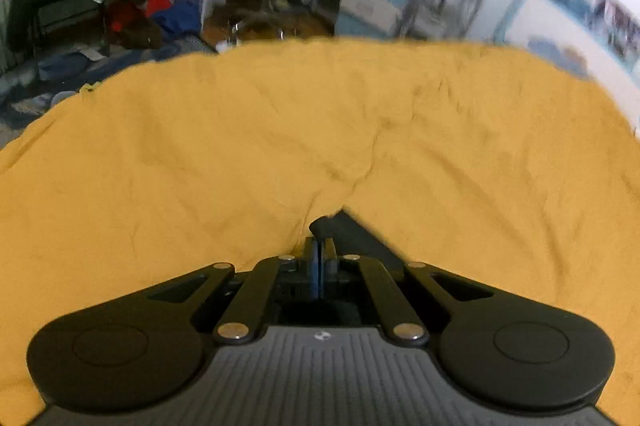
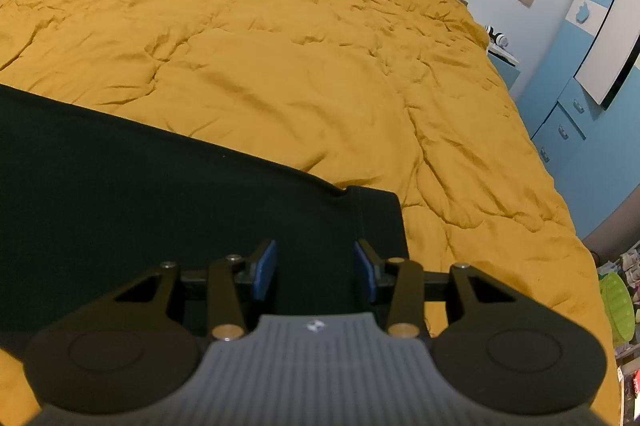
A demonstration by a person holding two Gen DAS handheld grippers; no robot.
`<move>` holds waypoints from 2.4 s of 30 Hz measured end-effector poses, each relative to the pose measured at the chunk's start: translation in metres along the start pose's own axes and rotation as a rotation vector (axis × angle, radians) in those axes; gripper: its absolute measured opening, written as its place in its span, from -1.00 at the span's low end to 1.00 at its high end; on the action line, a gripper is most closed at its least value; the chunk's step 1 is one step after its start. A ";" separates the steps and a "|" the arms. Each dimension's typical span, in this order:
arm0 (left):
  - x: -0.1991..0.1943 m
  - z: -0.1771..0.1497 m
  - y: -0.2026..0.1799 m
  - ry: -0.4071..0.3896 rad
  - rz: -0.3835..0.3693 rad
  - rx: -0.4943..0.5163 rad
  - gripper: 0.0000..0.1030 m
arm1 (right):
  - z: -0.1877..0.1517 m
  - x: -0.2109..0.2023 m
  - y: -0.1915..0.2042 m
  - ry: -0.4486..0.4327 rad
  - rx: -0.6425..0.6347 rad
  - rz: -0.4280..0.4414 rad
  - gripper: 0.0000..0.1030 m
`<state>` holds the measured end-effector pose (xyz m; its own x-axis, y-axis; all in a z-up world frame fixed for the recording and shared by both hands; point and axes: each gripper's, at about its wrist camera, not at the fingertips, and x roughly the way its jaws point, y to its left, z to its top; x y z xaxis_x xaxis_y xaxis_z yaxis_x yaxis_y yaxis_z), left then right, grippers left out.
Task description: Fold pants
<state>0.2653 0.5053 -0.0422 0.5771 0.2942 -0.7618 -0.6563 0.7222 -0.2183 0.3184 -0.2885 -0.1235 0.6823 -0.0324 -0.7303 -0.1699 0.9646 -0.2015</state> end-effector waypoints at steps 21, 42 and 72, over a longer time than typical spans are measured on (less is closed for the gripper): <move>-0.029 -0.058 0.003 0.029 -0.087 -0.119 -0.26 | -0.002 0.006 -0.096 -0.005 0.266 0.162 -0.24; -0.054 -0.069 -0.088 0.023 -0.005 -0.006 -0.26 | 0.016 0.132 -0.184 0.082 0.621 0.698 -0.48; -0.082 -0.075 -0.104 0.000 -0.035 0.019 -0.26 | 0.013 0.101 -0.190 0.039 0.559 0.552 -1.00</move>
<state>0.2501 0.3590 -0.0024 0.5996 0.2686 -0.7539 -0.6264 0.7437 -0.2333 0.4284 -0.4721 -0.1505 0.5760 0.4910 -0.6536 -0.0872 0.8319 0.5481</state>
